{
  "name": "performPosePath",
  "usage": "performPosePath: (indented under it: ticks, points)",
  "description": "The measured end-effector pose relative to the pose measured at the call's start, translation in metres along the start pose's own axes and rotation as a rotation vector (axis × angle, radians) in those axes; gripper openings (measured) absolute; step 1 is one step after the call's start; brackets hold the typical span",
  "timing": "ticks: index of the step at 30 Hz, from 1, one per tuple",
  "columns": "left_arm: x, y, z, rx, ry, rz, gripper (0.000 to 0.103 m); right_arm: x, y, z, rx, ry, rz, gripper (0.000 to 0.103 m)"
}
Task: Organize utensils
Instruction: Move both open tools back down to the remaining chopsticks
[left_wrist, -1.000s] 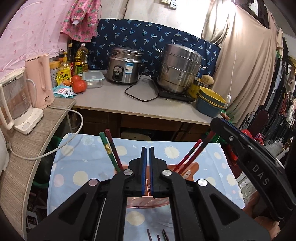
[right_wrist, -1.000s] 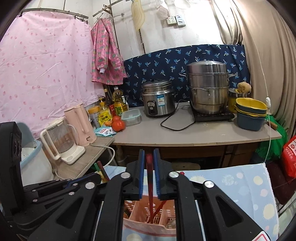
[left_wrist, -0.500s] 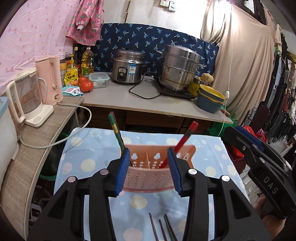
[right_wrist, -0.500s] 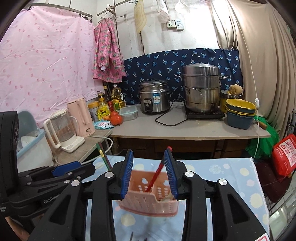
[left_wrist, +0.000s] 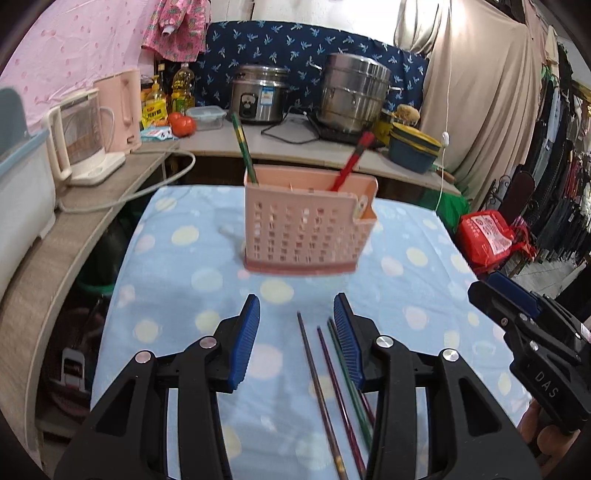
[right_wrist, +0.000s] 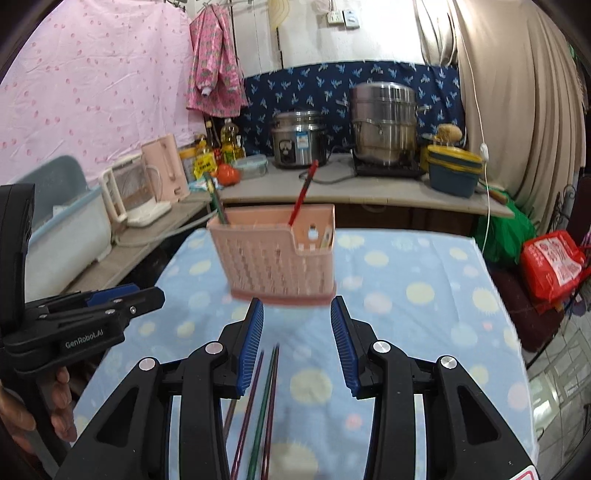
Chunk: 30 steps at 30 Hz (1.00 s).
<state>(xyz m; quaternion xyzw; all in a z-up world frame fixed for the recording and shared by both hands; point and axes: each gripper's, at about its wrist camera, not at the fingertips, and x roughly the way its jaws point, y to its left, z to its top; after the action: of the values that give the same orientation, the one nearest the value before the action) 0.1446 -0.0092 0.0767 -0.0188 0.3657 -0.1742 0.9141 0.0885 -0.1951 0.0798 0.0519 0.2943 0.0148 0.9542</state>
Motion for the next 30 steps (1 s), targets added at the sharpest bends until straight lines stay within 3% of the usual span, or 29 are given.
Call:
performPosePath:
  ticks: [11,18,30]
  points:
    - [0.005,-0.013,-0.089,-0.016,0.124,0.005,0.040,-0.013,0.004,-0.094,0.027,0.146,-0.016,0.037]
    - [0.011,-0.013,-0.127,-0.033,0.191,0.015,0.040,-0.009,0.007,-0.142,0.050,0.231,-0.013,0.037]
    - [0.016,-0.019,-0.154,-0.020,0.240,0.011,0.040,-0.001,0.018,-0.168,0.052,0.281,0.007,0.036]
